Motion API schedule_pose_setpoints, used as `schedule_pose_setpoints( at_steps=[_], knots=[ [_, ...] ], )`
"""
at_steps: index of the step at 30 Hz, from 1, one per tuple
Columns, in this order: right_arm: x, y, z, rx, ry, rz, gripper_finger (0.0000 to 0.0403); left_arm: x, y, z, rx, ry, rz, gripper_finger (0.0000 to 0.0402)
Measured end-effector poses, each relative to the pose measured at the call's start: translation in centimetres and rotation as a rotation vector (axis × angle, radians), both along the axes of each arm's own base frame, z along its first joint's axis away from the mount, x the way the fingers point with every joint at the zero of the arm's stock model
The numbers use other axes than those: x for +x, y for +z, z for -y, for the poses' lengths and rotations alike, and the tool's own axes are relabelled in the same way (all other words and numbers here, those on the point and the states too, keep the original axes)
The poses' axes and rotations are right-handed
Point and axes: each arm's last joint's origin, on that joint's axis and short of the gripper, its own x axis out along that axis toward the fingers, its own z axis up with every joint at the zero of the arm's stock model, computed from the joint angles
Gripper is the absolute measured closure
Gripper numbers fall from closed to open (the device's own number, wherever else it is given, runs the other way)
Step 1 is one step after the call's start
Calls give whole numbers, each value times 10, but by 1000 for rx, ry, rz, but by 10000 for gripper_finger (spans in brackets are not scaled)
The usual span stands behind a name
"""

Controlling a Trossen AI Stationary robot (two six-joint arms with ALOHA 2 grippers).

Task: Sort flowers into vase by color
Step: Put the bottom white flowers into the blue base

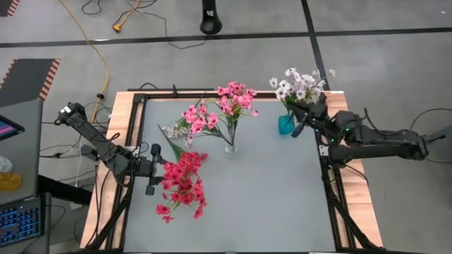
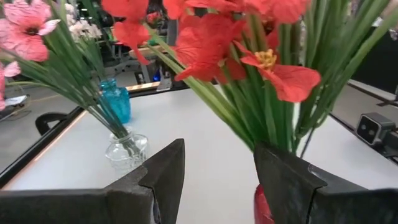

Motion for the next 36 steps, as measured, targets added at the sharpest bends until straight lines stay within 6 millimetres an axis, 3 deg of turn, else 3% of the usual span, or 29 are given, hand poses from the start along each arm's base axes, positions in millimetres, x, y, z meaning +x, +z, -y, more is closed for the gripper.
schedule_pose_setpoints(
  at_steps=[8, 18, 36],
  knots=[
    [-7, -35, 5, -122, -66, 23, 366, 0, 0, 0, -1, 4, 0, 221],
    [-11, -64, 14, -104, -134, 45, 366, 0, 0, -1, -1, 33, 3, 221],
    [-12, -87, 21, -23, -175, 8, 344, 0, 0, -1, -1, 34, 2, 221]
  ],
)
